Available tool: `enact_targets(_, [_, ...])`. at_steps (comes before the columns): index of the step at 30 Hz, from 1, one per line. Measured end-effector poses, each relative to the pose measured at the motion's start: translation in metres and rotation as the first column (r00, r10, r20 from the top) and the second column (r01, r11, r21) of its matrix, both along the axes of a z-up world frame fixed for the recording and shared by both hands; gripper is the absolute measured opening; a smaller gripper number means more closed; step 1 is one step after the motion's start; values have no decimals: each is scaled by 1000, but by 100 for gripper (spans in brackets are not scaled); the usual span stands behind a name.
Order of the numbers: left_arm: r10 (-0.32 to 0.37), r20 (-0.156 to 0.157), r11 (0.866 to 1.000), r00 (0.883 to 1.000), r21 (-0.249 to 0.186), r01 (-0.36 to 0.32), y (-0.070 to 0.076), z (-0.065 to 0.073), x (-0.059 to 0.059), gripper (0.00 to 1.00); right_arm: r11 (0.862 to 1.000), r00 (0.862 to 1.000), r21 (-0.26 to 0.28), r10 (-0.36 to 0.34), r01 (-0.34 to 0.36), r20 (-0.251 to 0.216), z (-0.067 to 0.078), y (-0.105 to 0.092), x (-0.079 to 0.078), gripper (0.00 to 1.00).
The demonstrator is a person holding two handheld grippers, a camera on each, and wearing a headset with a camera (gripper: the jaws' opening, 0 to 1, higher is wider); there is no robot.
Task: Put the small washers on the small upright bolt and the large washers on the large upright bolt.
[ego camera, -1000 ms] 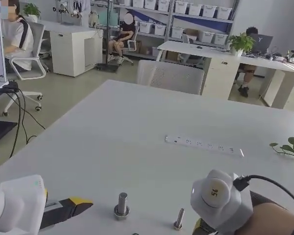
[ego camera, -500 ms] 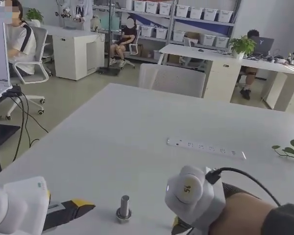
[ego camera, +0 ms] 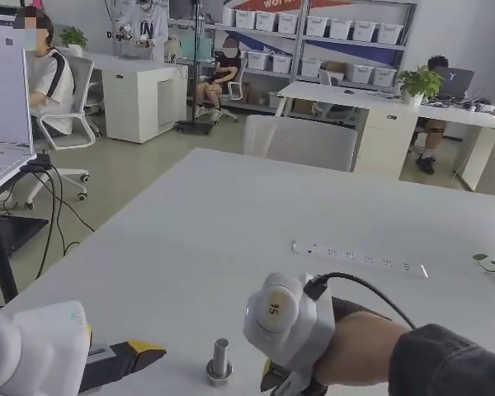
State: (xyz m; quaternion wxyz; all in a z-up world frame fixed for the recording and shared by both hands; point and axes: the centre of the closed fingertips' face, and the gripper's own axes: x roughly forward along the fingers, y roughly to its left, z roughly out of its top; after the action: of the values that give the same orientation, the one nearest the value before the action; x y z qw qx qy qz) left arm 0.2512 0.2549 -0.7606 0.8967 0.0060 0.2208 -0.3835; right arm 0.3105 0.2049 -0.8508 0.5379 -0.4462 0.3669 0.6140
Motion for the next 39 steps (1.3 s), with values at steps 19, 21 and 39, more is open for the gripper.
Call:
enact_targets(19, [10,7,1000,1000,5,-10,4,4,0,90,999,1000,-40,26,-27,-16,-23,10,4,22])
enact_targets(21, [11,6,1000,1000,4,-11,5,4,0,90,999,999,-40,26,-27,-20,-24,11,4,21])
enact_targets(39, [17,6,1000,1000,3,-17,8,4,-1,90,997,999,-61,36,-37,-21,-32,15,4,20])
